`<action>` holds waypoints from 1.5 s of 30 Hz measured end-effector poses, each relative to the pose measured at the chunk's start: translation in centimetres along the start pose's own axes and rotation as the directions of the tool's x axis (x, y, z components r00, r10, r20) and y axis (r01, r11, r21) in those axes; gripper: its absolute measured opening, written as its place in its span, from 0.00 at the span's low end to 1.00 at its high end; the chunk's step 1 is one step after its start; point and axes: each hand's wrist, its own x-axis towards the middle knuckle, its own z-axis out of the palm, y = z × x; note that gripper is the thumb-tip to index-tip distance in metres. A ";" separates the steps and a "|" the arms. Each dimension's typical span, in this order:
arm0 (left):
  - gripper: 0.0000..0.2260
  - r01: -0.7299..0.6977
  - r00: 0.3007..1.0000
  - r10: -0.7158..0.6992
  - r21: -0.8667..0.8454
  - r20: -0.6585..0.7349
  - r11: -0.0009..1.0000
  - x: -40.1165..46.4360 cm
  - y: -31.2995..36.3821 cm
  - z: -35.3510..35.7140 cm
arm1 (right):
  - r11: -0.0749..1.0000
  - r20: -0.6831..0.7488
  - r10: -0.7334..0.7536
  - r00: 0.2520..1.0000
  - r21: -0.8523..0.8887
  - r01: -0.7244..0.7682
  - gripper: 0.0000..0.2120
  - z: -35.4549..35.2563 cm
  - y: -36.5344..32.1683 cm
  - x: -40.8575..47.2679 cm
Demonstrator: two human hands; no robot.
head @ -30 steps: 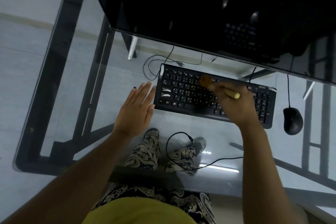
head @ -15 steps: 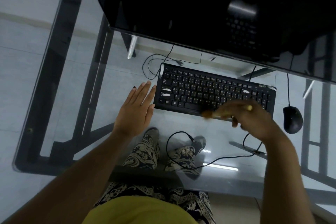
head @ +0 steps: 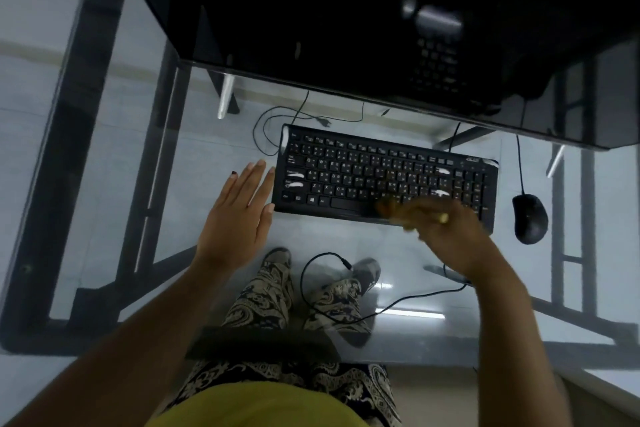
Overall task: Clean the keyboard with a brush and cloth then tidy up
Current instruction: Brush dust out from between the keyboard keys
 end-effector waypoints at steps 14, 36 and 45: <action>0.24 0.006 1.000 -0.006 0.008 0.013 1.000 0.1 0.1 -0.2 | 0.953 0.146 -0.081 0.986 0.302 0.034 0.11 1.4 -2.4 1.3; 0.24 0.011 1.000 -0.011 0.011 0.002 1.000 0.0 0.2 -0.3 | 0.924 -0.355 -0.120 0.927 0.301 0.235 0.10 5.5 -2.6 0.2; 0.24 0.015 1.000 -0.015 0.006 0.000 1.000 0.0 0.2 -0.1 | 0.935 -0.309 -0.130 0.942 0.277 0.220 0.09 4.4 -1.7 -0.1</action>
